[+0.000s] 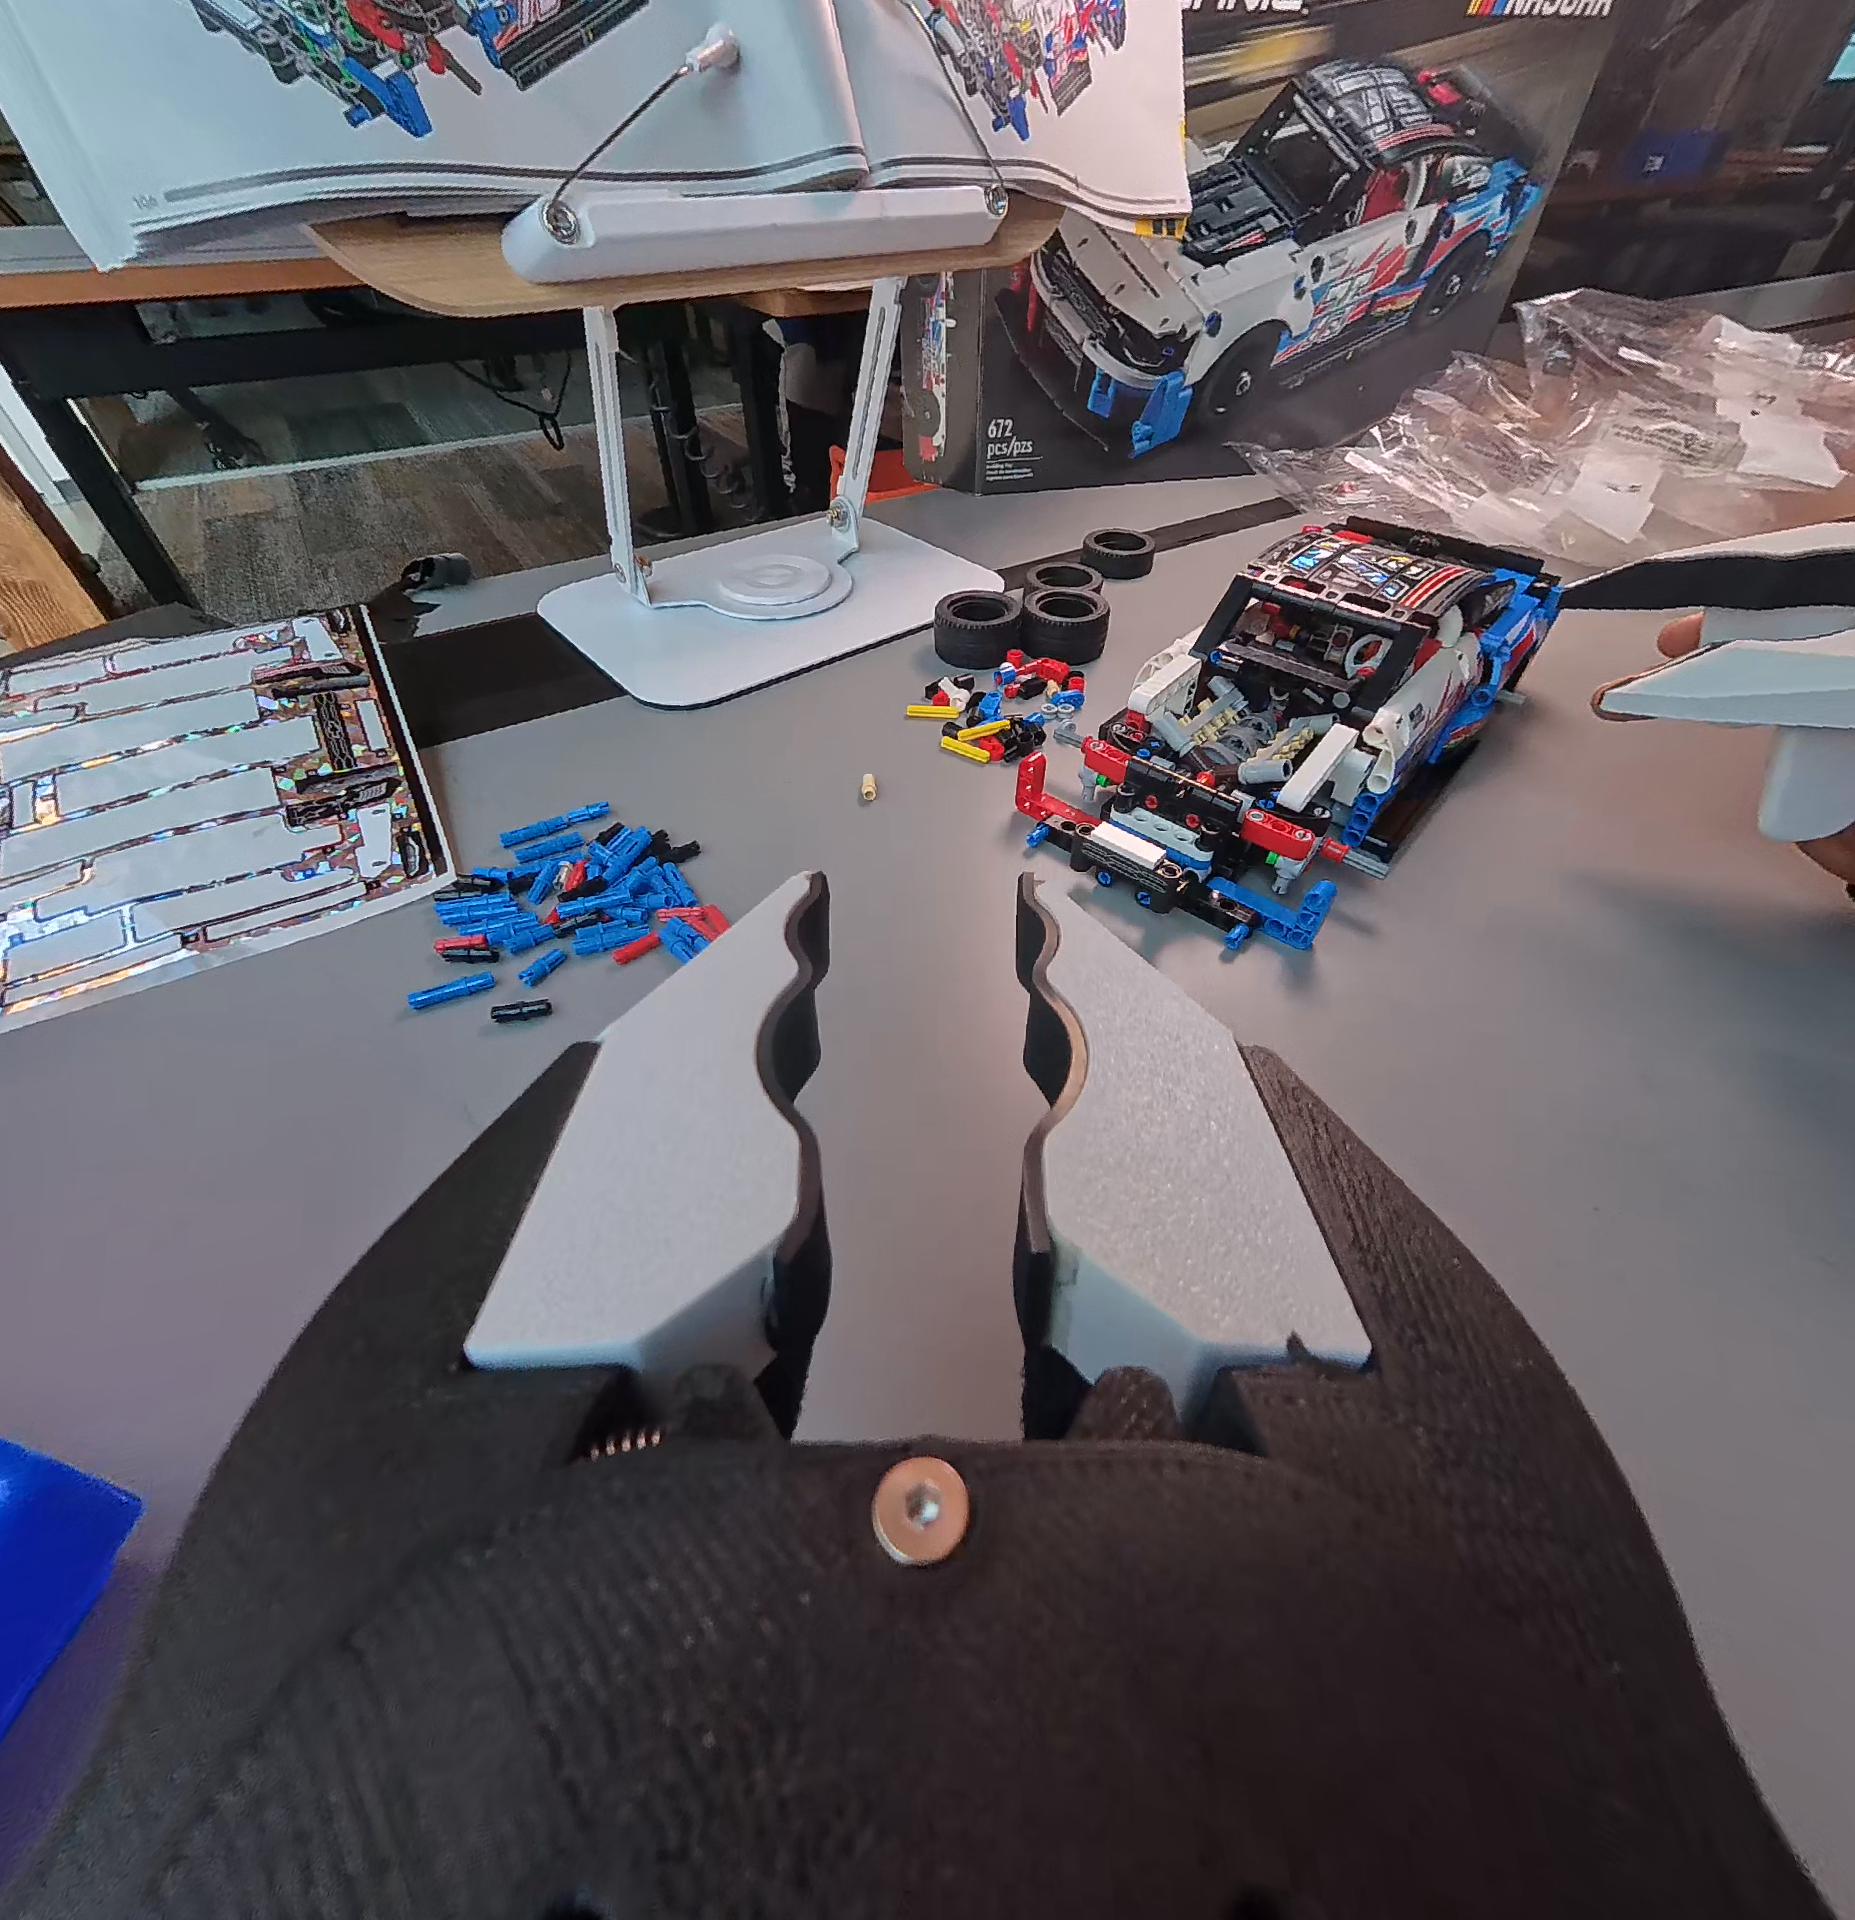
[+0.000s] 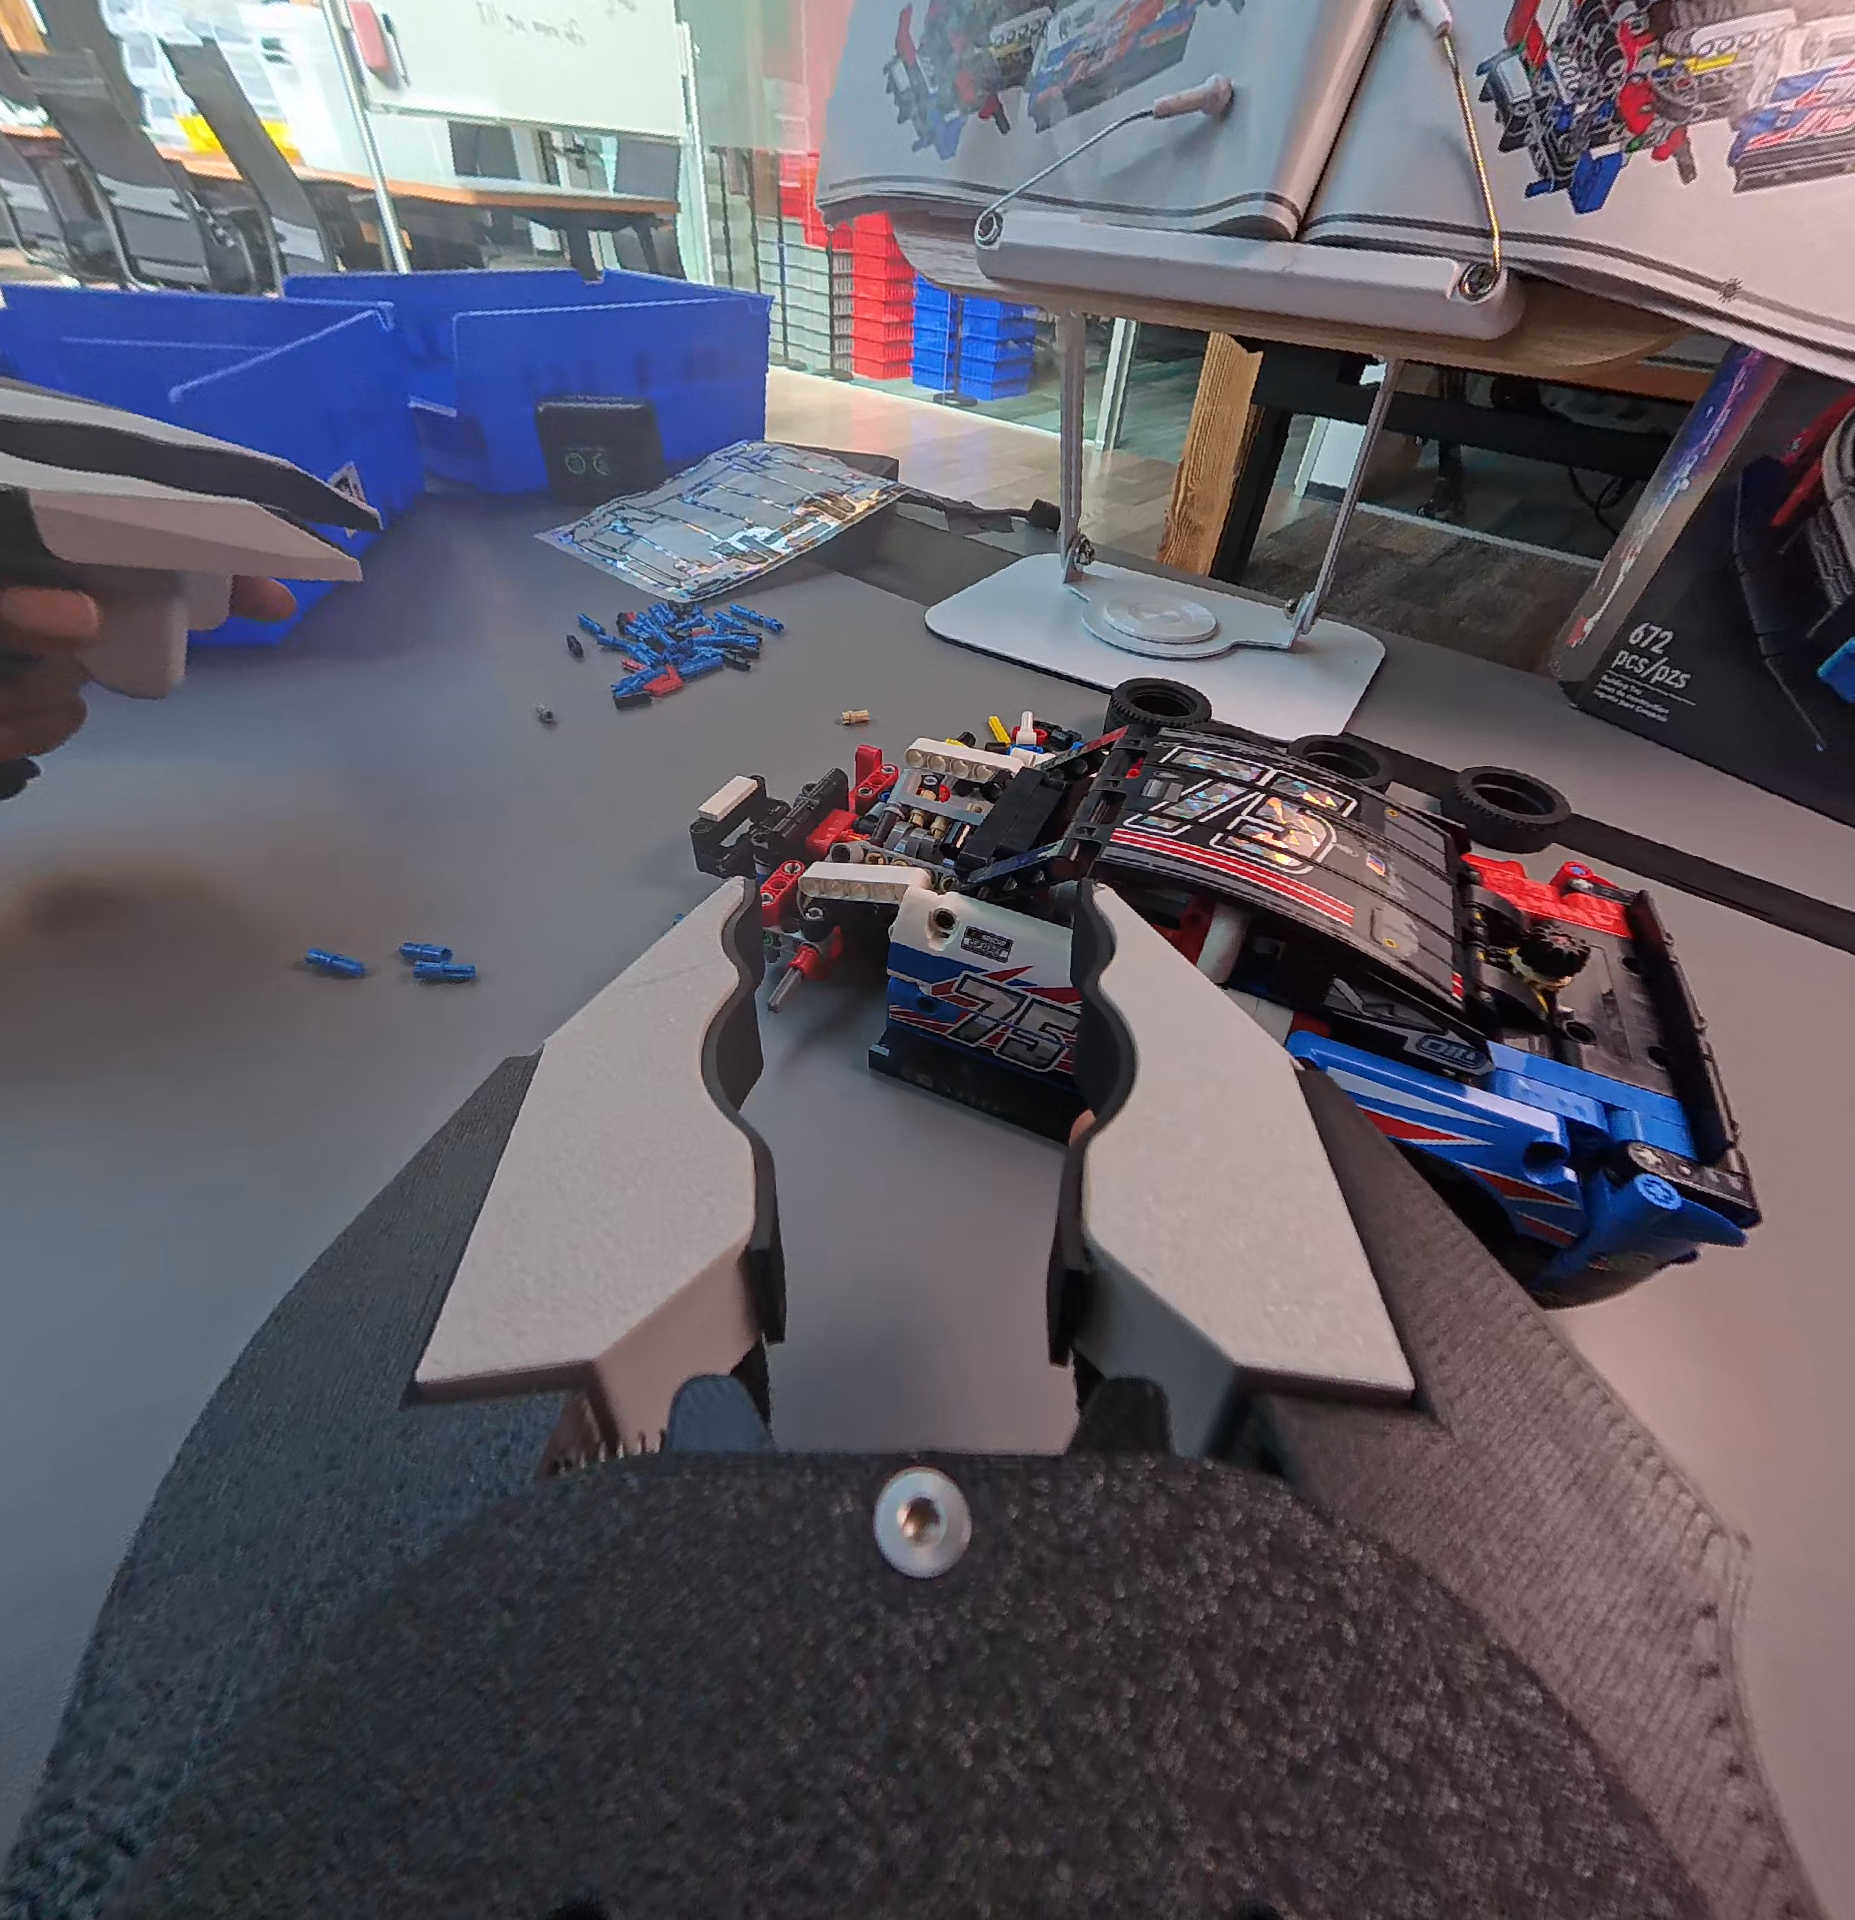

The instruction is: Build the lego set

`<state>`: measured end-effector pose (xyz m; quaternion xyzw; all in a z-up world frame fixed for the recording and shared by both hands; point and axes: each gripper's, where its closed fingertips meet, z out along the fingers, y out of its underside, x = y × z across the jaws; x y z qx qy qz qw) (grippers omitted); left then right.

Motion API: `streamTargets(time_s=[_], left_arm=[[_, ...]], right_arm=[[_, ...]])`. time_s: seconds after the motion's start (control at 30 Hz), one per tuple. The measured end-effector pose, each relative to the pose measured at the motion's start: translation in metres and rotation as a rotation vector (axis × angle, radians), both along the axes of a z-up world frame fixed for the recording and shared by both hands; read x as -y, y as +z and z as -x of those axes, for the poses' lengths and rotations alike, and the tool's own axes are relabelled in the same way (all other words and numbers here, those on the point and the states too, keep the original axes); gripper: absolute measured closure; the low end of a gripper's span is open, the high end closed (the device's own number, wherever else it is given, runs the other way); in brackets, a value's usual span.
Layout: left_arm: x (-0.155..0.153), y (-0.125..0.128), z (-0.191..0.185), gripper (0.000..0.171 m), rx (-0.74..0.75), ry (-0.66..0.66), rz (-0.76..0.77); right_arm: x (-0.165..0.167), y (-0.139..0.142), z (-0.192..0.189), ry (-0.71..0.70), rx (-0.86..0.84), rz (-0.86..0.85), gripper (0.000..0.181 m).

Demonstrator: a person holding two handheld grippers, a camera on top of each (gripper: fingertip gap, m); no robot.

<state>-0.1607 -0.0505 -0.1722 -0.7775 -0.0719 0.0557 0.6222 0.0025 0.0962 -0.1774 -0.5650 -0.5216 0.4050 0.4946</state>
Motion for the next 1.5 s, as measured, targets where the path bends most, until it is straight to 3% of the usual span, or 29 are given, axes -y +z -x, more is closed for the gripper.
streamTargets(time_s=[0.63, 0.73, 0.87, 0.97, 1.03, 1.17, 1.3, 1.5], left_arm=[[-0.002, -0.036, 0.010, 0.124, 0.049, 0.040, 0.175], [0.008, -0.008, 0.029, 0.131, -0.031, 0.089, 0.121], [0.052, 0.068, 0.106, 0.143, -0.134, 0.253, 0.050], [0.093, 0.083, 0.181, 0.131, -0.087, 0.360, 0.227], [0.117, 0.066, 0.229, 0.137, -0.041, 0.391, 0.416], [0.149, -0.001, 0.280, 0.152, 0.177, 0.339, 0.739], [0.167, -0.055, 0.294, 0.150, 0.325, 0.330, 0.926], [0.170, -0.078, 0.292, 0.151, 0.347, 0.311, 1.014]], right_arm=[[-0.019, -0.008, -0.007, -0.080, 0.060, 0.032, 0.122], [-0.025, -0.007, -0.010, -0.099, 0.058, 0.049, 0.121], [-0.030, -0.004, -0.013, -0.116, 0.045, 0.073, 0.122], [-0.030, -0.004, -0.013, -0.113, 0.043, 0.085, 0.122], [-0.030, -0.004, -0.012, -0.110, 0.042, 0.089, 0.122], [-0.030, -0.004, -0.012, -0.107, 0.042, 0.088, 0.122], [-0.032, -0.001, -0.014, -0.116, 0.033, 0.083, 0.122], [-0.034, 0.002, -0.016, -0.121, 0.022, 0.083, 0.123]])
